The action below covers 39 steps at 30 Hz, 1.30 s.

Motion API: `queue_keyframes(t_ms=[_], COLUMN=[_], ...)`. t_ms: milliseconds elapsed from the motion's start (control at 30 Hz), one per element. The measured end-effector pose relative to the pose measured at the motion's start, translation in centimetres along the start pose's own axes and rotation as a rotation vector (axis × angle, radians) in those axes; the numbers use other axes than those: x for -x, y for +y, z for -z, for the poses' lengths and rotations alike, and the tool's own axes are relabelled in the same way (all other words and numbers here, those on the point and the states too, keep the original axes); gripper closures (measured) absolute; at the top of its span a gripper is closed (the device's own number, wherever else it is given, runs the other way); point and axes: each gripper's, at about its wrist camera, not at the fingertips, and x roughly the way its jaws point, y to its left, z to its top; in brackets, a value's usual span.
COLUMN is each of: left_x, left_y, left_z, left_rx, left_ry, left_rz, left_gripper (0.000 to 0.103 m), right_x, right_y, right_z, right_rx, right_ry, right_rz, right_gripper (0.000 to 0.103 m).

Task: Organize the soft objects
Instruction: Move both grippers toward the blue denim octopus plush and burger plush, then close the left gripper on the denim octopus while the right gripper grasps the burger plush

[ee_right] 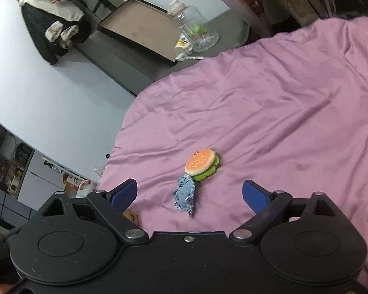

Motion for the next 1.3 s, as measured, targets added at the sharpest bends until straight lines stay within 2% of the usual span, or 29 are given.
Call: queue_keyframes(t_ms=[367, 500, 633, 833, 967, 1233, 1300], left_x=[-5.1, -6.9, -8.6, -10.7, -12.2, -14.5, -14.9], left_y=[-2.2, -2.8, -3.3, -3.8, -3.9, -3.6, -4.0], left_z=[0.7, 1.0, 1.3, 1.1, 0.6, 0.6, 0.7], left_rx=[0.003, 0.007, 0.013, 0.004, -0.015, 0.042, 0.029], left_ry=[0.063, 0.078, 0.107, 0.137, 0.160, 0.249, 0.260], left_rz=[-0.005, -0.004, -0.005, -0.002, 0.020, 0.105, 0.121], left_gripper=[0.008, 0.011, 0.017, 0.025, 0.026, 0.032, 0.033], right_x=[-3.0, -3.8, -4.9, -7.0, -9.0, -12.0, -12.4], right_y=[-1.8, -2.7, -4.3, -5.0, -5.3, -5.4, -5.5], right_z=[-1.1, -1.3, -1.5, -1.7, -1.9, -1.9, -2.0], right_rx=[-0.069, -0.097, -0.158, -0.206, -0.242, -0.296, -0.309], right_ry=[0.038, 0.038, 0.042, 0.078, 0.107, 0.129, 0.128], right_rz=[-0.001, 0.006, 0.020, -0.027, -0.037, -0.026, -0.024], right_gripper=[0.015, 0.021, 0.033, 0.034, 0.034, 0.036, 0.036])
